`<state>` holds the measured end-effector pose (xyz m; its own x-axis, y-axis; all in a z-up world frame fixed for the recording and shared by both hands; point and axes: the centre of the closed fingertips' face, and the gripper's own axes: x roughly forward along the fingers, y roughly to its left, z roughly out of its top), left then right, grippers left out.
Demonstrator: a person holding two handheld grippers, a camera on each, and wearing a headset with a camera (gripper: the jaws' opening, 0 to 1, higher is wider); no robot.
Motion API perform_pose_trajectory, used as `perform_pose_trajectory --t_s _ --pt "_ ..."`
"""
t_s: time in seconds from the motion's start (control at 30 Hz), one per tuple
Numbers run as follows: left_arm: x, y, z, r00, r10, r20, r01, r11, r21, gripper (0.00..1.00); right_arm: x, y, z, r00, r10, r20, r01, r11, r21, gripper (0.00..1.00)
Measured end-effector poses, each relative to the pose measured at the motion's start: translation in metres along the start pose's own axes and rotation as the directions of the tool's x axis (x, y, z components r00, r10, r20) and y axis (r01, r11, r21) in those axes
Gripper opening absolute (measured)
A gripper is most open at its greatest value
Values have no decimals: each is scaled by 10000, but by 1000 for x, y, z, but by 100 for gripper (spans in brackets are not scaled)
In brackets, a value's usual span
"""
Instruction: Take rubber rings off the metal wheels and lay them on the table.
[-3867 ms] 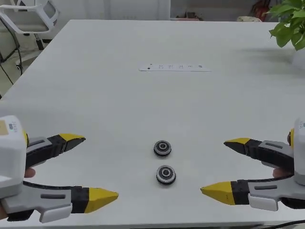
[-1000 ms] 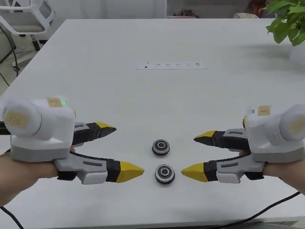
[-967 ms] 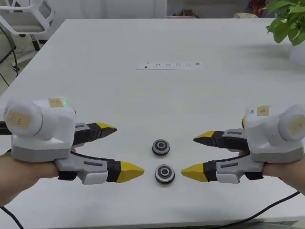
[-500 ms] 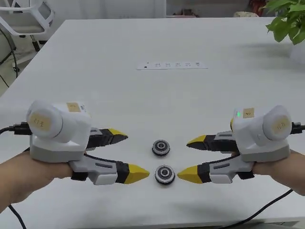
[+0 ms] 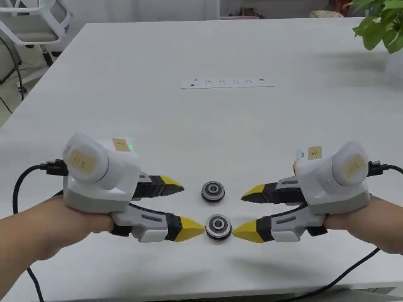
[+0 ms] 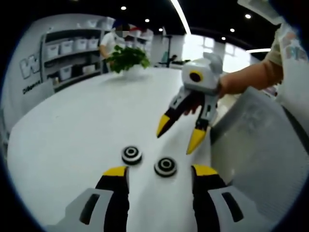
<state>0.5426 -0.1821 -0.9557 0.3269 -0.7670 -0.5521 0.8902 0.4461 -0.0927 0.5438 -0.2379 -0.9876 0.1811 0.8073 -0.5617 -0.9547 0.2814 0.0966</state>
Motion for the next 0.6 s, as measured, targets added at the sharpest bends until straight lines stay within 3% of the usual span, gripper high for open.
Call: perform_pose_trajectory --t_s 0.6 --pt "28 -8 -9 9973 -564 -460 572 9982 157 41 12 1 -13 9989 250 -385 -256 9996 -138 33"
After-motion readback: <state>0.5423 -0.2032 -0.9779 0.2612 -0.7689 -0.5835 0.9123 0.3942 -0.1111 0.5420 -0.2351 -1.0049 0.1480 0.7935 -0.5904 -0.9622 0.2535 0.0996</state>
